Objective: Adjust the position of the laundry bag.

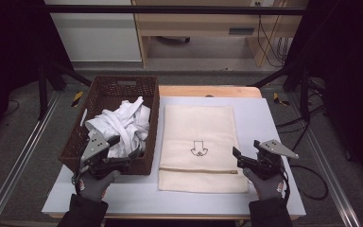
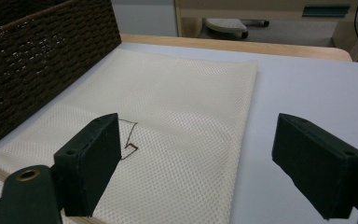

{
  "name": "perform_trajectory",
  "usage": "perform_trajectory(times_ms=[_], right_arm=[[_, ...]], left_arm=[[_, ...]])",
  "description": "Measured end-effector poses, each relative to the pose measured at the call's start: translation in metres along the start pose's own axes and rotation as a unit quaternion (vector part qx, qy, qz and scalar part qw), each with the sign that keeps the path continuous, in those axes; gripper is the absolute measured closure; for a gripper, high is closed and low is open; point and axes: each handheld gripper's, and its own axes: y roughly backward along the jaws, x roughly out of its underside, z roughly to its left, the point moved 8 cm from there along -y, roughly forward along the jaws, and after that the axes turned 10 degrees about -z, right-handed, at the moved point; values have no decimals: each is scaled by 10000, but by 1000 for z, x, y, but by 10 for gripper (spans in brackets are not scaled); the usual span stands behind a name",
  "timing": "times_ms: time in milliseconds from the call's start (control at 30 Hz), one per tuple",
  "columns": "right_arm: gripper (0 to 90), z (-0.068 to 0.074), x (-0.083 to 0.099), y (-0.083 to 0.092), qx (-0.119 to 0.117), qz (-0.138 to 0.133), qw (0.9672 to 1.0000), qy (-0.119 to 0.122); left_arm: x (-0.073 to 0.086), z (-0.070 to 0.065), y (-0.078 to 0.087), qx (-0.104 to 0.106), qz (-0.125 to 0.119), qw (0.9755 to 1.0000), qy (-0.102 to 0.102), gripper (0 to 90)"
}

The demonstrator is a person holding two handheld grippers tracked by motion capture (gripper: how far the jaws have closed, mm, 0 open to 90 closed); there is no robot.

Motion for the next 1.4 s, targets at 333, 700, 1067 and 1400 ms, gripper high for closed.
perform_trajectory(times_ms=[333,700,1067,1400], right_arm=[[180,2,7,-5,6,149,9999,-4],[210,-1,16,-9,64,324,9995,-11],[293,-11,31,-13,264,637,9976,-54],[427,-21,55,-20,462,1193,9917,-113]], left_arm=[[-1,-25,-5,226,-1,9996,-172,207],[-1,-59,-6,517,47,9977,-437,303],[31,-91,-23,823,752,9918,-621,390],[73,-95,-36,850,1493,9833,-601,480]])
